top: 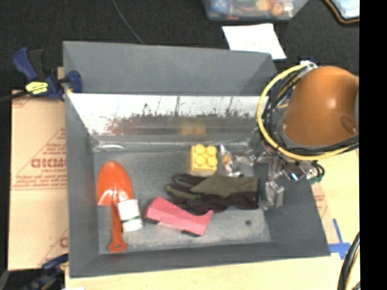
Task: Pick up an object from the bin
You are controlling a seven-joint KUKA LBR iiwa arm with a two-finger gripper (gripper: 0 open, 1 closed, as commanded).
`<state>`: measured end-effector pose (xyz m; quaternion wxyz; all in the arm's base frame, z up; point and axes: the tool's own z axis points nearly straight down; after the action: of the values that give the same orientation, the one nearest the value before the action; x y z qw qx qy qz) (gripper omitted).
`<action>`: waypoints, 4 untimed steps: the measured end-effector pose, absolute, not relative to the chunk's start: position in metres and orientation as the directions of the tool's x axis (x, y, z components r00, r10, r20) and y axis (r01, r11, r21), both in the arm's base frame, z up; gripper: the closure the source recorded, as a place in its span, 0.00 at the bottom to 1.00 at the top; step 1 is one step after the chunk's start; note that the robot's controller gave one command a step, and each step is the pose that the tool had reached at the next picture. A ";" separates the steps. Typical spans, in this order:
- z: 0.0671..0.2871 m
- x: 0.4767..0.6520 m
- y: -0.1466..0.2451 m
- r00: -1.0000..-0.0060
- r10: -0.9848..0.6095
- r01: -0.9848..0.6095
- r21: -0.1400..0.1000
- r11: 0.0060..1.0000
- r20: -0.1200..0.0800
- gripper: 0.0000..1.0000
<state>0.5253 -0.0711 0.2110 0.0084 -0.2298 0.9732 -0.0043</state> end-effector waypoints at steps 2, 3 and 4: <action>0.195 0.519 -0.085 -0.955 -0.295 -0.295 -0.018 0.955 -0.028 0.00; 0.162 0.504 -0.070 -0.916 -0.400 -0.400 -0.021 0.916 -0.026 0.00; 0.070 0.579 -0.016 -0.919 -0.392 -0.392 -0.013 0.920 -0.025 0.00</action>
Offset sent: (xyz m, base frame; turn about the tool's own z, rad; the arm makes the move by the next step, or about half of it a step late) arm -0.0062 0.0412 -0.0953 -0.1263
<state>0.5793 -0.0157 0.0700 0.0135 -0.2002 0.9796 -0.0039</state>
